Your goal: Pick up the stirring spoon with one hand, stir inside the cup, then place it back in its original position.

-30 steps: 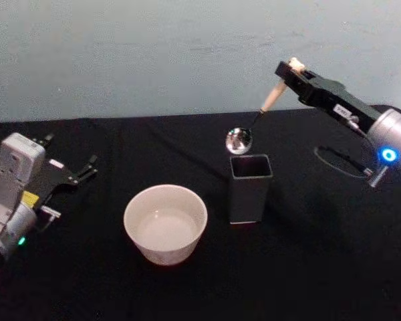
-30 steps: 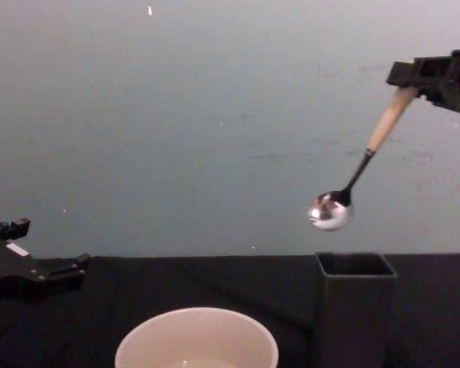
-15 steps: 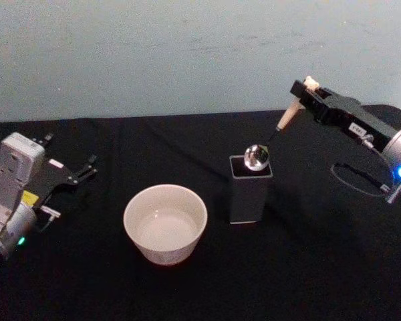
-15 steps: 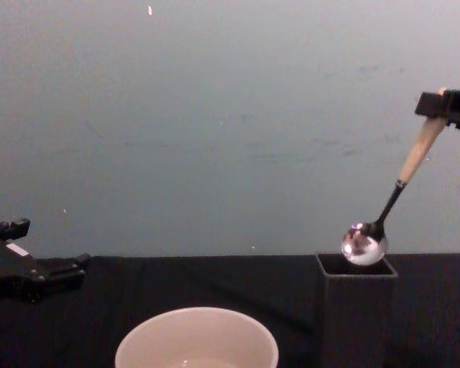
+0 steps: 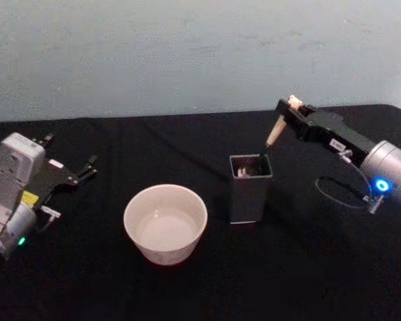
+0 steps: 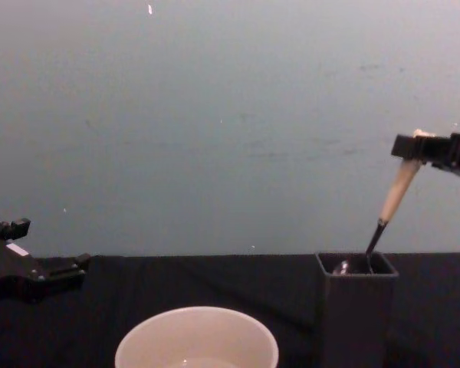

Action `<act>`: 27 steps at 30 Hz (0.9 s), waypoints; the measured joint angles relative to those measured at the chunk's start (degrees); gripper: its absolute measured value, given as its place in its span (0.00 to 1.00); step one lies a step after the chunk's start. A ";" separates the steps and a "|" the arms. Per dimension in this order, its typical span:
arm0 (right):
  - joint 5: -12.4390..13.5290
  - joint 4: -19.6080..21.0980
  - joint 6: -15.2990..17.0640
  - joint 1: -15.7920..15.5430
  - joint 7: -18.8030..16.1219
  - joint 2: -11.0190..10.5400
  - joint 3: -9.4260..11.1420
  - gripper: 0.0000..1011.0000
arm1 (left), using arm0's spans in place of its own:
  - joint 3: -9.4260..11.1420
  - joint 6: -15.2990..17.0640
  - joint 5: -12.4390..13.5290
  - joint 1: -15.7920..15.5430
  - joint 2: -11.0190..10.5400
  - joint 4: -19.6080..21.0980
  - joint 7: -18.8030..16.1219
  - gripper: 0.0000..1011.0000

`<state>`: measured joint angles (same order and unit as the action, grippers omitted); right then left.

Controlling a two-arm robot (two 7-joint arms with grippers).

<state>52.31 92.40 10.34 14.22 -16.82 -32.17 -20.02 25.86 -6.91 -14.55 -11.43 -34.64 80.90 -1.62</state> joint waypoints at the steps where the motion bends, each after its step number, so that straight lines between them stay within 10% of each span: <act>1: -0.23 -0.28 -0.04 0.13 0.02 0.10 -0.23 0.22 | 0.00 0.00 0.00 0.00 0.00 0.00 0.00 0.99; 27: -7.79 -5.57 0.87 1.23 -0.83 2.40 -3.83 0.22 | 0.00 0.00 0.00 0.00 0.00 0.00 0.00 0.99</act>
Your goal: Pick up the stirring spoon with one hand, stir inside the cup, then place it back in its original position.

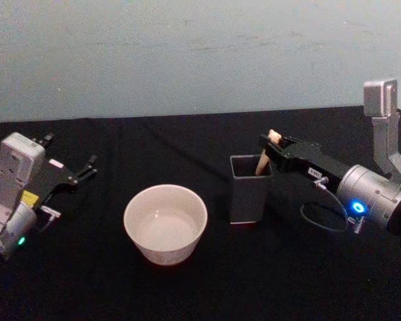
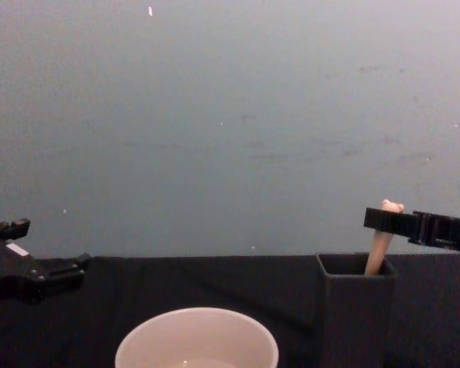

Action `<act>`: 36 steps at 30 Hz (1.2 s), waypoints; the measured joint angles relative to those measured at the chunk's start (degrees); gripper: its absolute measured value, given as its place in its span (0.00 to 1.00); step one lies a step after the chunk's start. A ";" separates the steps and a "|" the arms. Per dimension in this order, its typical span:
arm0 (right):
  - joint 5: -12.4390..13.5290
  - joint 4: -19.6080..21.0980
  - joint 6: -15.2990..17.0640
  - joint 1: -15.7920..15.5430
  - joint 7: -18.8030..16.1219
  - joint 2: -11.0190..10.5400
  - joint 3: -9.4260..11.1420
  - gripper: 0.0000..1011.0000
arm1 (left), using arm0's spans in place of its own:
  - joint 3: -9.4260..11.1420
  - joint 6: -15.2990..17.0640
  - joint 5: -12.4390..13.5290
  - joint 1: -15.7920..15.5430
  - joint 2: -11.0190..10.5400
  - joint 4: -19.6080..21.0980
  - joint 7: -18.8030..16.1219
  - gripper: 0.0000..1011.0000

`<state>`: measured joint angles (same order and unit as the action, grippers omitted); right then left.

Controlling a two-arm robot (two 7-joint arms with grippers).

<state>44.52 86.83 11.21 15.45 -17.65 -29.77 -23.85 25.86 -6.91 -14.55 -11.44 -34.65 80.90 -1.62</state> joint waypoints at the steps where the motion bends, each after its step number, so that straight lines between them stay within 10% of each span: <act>1: -0.33 -0.10 0.11 -0.07 -0.04 0.08 -0.03 0.22 | 0.00 0.00 0.00 0.00 0.00 0.00 0.00 0.99; 36: -2.41 -0.26 0.96 -0.67 -0.43 0.52 0.10 0.22 | 0.00 0.00 0.00 0.00 0.00 0.00 0.00 0.99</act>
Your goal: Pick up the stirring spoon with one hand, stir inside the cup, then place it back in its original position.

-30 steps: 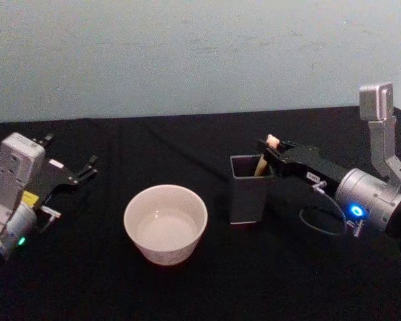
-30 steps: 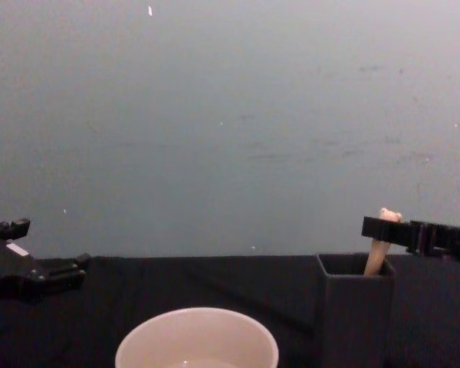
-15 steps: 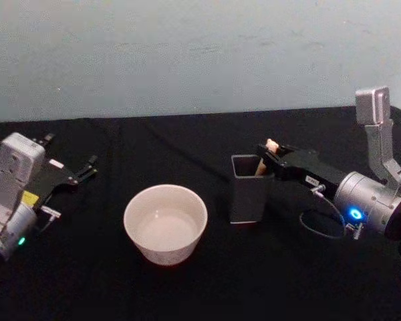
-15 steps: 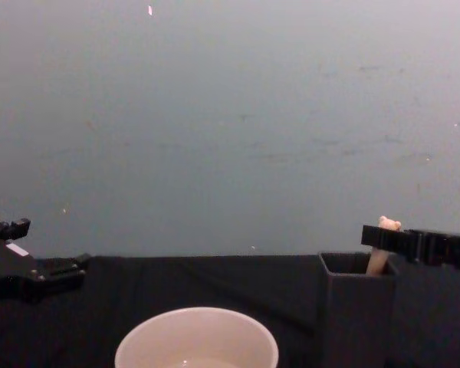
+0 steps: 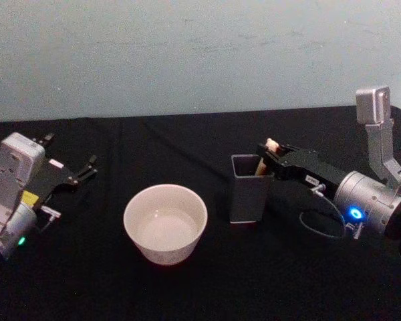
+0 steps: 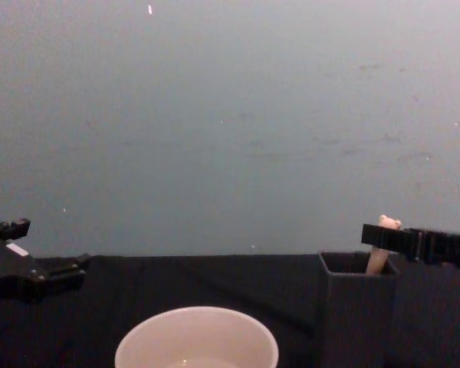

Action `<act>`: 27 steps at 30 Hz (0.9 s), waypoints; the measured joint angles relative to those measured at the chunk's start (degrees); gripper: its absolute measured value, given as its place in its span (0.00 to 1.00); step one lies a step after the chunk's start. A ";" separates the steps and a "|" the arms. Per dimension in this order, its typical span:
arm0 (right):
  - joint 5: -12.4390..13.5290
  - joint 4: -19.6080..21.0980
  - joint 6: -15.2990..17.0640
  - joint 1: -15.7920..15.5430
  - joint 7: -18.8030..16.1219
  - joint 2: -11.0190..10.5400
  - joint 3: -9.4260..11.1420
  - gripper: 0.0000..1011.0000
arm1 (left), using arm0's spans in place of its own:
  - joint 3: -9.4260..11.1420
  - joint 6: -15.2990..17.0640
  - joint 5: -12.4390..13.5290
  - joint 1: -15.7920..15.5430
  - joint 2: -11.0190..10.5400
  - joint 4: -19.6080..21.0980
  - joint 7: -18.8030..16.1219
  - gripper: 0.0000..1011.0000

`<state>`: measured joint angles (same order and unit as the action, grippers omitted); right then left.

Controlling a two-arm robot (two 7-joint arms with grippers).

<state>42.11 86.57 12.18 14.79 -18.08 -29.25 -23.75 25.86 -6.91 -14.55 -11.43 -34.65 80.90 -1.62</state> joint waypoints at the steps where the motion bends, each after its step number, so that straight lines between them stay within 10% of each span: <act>1: 0.01 0.00 0.00 0.00 0.00 0.00 0.00 0.22 | 0.00 0.00 0.00 0.00 0.00 0.00 0.00 0.99; 9: 0.06 0.00 -0.03 0.04 0.00 -0.02 0.00 0.32 | 0.00 0.00 0.00 0.00 0.00 0.00 0.00 0.99; 27: 0.13 0.00 -0.06 0.05 0.00 -0.02 0.00 0.90 | 0.00 0.00 0.00 0.00 0.00 0.00 0.00 0.99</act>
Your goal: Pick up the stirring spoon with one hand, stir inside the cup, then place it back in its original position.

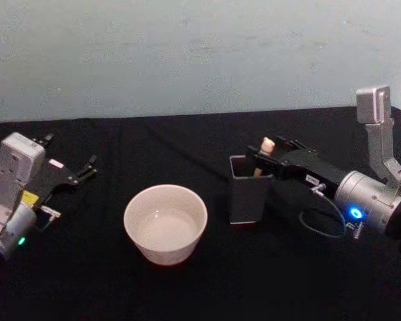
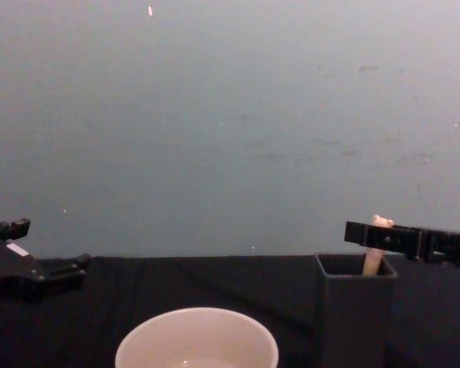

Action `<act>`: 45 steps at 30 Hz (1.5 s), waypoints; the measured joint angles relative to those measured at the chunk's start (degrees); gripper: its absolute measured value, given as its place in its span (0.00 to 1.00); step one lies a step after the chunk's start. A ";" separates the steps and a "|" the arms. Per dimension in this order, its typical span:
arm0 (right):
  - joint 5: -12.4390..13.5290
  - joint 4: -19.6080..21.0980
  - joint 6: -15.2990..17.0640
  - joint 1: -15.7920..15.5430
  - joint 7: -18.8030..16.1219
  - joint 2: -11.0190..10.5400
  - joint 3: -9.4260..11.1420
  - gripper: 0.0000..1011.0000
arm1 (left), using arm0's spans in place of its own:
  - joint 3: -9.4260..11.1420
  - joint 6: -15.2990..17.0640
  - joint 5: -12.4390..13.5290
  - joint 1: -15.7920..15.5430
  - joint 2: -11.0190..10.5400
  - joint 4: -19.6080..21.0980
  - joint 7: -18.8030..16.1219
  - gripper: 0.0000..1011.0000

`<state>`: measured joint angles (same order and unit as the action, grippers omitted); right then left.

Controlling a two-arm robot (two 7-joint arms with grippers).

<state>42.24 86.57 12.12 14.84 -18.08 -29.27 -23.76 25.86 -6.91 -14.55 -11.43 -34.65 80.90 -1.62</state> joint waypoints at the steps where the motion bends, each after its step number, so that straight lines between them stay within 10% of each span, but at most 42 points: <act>1: 0.00 0.00 0.00 0.00 0.00 0.00 0.00 0.91 | 0.00 0.00 0.00 0.00 0.00 0.00 0.00 0.99; 12: -0.24 0.02 -0.33 -0.10 0.06 0.06 0.04 0.99 | 0.00 0.00 0.00 0.00 0.00 0.00 0.00 0.99; 19: -4.04 1.40 -6.21 -1.30 2.85 2.07 1.67 0.99 | 0.00 0.00 0.00 0.00 0.00 0.00 0.00 0.99; 29: -14.53 0.35 -18.10 -1.35 15.47 8.35 5.75 0.99 | 0.00 0.00 0.00 0.00 0.00 0.00 0.00 0.99; 45: -27.20 -9.30 -17.89 -3.41 20.68 8.02 3.85 0.99 | 0.00 0.00 0.00 0.00 0.00 0.00 0.00 0.99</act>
<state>15.04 77.28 -5.77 11.42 2.60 -21.25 -19.91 25.86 -6.91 -14.55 -11.43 -34.65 80.90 -1.62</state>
